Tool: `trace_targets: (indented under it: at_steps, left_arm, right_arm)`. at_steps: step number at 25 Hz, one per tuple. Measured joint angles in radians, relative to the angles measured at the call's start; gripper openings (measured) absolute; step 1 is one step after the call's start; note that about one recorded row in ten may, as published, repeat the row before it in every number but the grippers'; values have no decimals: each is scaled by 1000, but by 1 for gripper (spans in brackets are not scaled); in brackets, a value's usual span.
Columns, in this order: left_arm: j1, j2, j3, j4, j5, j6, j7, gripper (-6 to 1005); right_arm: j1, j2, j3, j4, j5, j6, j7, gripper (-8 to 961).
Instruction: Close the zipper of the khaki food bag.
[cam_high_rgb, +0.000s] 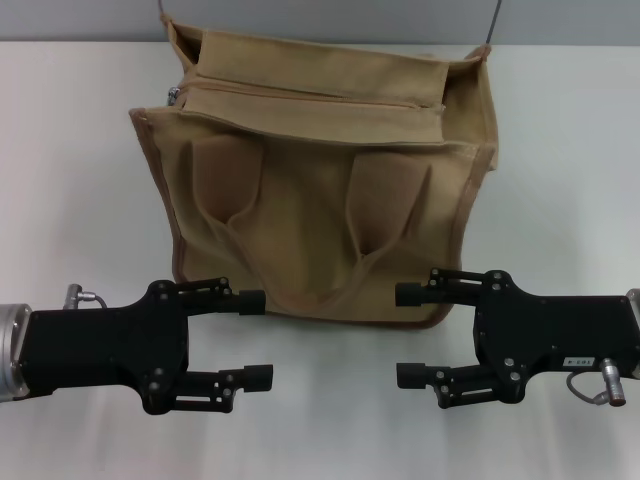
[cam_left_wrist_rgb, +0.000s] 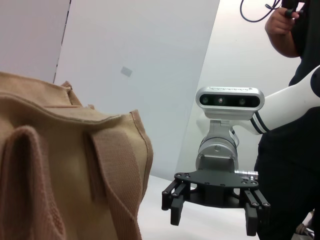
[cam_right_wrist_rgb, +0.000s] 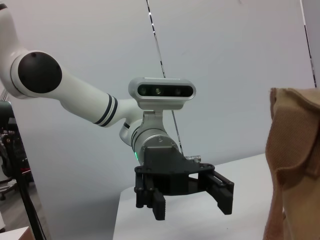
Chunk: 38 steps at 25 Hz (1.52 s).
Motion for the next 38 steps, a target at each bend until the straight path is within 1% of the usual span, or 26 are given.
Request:
trace_targets:
  at_steps: [13, 16, 17, 18, 19, 20, 21, 22, 23, 24, 25, 26, 27, 29, 30, 31, 33, 34, 35, 36, 37, 38]
  left_arm:
    - [1, -2, 0, 0, 0, -1, 1, 785]
    - [2, -3, -12, 0, -9, 10, 8, 785]
    - [2, -4, -21, 0, -13, 18, 12, 785]
    - [2, -12, -66, -1, -30, 48, 38, 785]
    - [4, -22, -128, -4, -54, 88, 75, 785]
    - [4, -22, -128, -4, -54, 88, 75, 785]
    - [5, -26, -158, -7, -70, 103, 92, 785]
    - [13, -36, -213, -16, -127, 123, 121, 786]
    - [21, -42, -233, -21, -174, 127, 133, 786]
    - [29, -46, -242, -25, -224, 128, 141, 786]
    - [29, -46, -242, -25, -224, 128, 141, 786]
    - [44, -53, -245, -35, -324, 127, 154, 786]
    - [44, -53, -245, -35, -324, 127, 154, 786]
    - [62, -58, -246, -52, -434, 121, 172, 786]
    - [62, -58, -246, -52, -434, 121, 172, 787]
    - [72, -58, -246, -63, -492, 113, 186, 787]
    - [72, -58, -246, -63, -492, 113, 186, 787]
    - [85, -54, -248, -74, -553, 88, 202, 787]
    - [85, -54, -248, -74, -553, 88, 202, 788]
    - [101, -25, -244, -75, -578, -42, 235, 788]
    - [101, -25, -244, -75, -578, -42, 235, 789]
    - [105, -9, -238, -77, -565, -115, 253, 790]
  right_arm:
    - [-3, 0, 0, 0, 1, -1, 0, 827]
    - [-3, 0, 0, 0, 1, 0, 0, 827]
    - [-3, 0, 0, 0, 1, 2, 0, 827]
    - [-3, 0, 0, 0, 1, 4, 0, 827]
    - [-3, 0, 0, 1, 1, 4, 0, 827]
    - [-3, 0, 0, 1, 1, 4, 0, 827]
    - [-3, 0, 0, 2, 2, 5, 0, 827]
    - [-3, 0, 0, 2, 2, 6, 0, 826]
    - [-3, 0, 0, 2, 2, 6, 0, 826]
    - [-3, 0, 1, 2, 2, 6, 0, 826]
    - [-3, 0, 1, 2, 2, 6, 0, 826]
    - [-3, 0, 3, 3, 2, 6, 0, 826]
    - [-4, 0, 4, 5, 2, 7, 0, 826]
    - [-5, 0, 7, 9, 2, 7, 0, 826]
    - [-5, 0, 7, 9, 2, 7, 0, 826]
    - [-5, 0, 9, 11, 2, 6, 0, 826]
    - [-5, 0, 10, 12, 2, 6, 0, 826]
    - [-6, 0, 11, 12, 2, 6, 0, 826]
    - [-6, 0, 11, 12, 2, 6, 0, 826]
    - [-6, 0, 11, 13, 2, 3, 0, 826]
    - [-6, 0, 11, 13, 2, 3, 0, 826]
    - [-6, 0, 11, 13, 2, 2, 0, 826]
